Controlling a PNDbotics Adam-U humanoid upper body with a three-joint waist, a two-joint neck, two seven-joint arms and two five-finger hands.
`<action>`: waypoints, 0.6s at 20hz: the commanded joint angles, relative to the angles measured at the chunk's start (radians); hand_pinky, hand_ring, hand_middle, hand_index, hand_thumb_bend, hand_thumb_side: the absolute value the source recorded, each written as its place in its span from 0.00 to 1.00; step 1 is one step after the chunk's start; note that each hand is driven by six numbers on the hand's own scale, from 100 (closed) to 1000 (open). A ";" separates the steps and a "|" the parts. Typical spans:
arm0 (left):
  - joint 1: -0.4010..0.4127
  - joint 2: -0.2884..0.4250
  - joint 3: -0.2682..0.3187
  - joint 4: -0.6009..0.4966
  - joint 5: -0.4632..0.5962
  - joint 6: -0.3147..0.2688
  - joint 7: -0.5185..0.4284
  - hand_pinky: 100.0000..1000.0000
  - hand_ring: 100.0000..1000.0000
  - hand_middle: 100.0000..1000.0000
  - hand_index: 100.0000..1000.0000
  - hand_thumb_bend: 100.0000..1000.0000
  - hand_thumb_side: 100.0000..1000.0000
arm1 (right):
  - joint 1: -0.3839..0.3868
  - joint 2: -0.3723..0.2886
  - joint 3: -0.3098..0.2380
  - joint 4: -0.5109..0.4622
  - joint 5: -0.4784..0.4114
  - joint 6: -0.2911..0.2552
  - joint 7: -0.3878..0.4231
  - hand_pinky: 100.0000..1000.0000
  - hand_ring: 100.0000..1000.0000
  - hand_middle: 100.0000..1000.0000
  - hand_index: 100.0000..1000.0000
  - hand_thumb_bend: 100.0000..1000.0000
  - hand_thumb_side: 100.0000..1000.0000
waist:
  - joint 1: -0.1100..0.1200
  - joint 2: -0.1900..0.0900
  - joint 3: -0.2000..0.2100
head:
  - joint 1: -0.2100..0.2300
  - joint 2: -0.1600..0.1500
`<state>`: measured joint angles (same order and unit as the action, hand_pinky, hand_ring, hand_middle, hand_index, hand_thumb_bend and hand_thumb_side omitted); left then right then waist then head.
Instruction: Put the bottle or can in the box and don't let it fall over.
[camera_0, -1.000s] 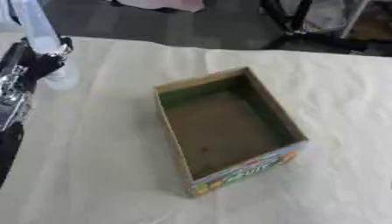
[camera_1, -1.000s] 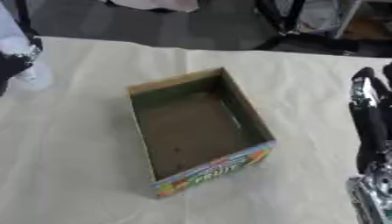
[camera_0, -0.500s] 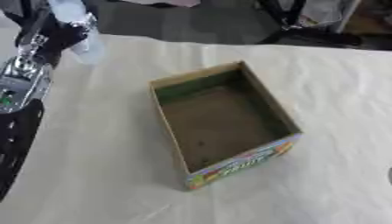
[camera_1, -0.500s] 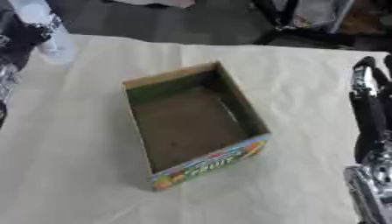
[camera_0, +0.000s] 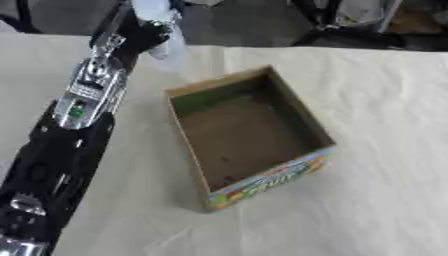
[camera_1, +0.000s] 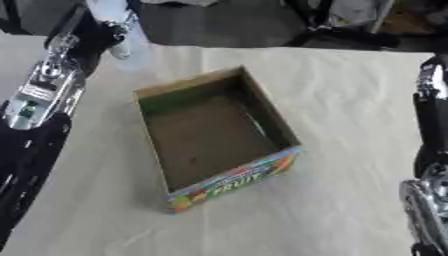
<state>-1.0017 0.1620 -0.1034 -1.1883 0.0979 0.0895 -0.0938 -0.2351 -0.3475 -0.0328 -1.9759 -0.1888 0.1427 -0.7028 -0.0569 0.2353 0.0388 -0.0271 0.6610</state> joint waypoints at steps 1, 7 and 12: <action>-0.012 -0.031 -0.004 -0.026 -0.031 0.005 0.011 1.00 0.73 0.80 0.29 0.00 0.18 | -0.002 -0.006 -0.019 -0.024 -0.002 0.011 -0.043 1.00 1.00 1.00 1.00 0.00 0.49 | 0.001 -0.029 -0.005 | 0.004 0.024; -0.016 -0.077 -0.004 -0.026 -0.059 0.008 0.037 1.00 0.73 0.80 0.29 0.00 0.18 | -0.005 0.003 -0.015 -0.024 -0.030 0.042 -0.121 1.00 1.00 1.00 1.00 0.00 0.52 | -0.001 -0.037 -0.020 | 0.021 0.041; -0.005 -0.105 -0.016 -0.020 -0.070 0.018 0.053 1.00 0.72 0.80 0.29 0.00 0.19 | -0.007 0.004 -0.016 -0.024 -0.037 0.060 -0.153 1.00 1.00 1.00 1.00 0.00 0.54 | -0.001 -0.043 -0.027 | 0.026 0.050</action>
<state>-0.9901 0.0619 -0.1150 -1.1900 0.0340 0.1070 -0.0483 -0.2325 -0.3302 -0.0424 -1.9759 -0.2205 0.1958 -0.8427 -0.0583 0.2155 0.0131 -0.0036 0.7033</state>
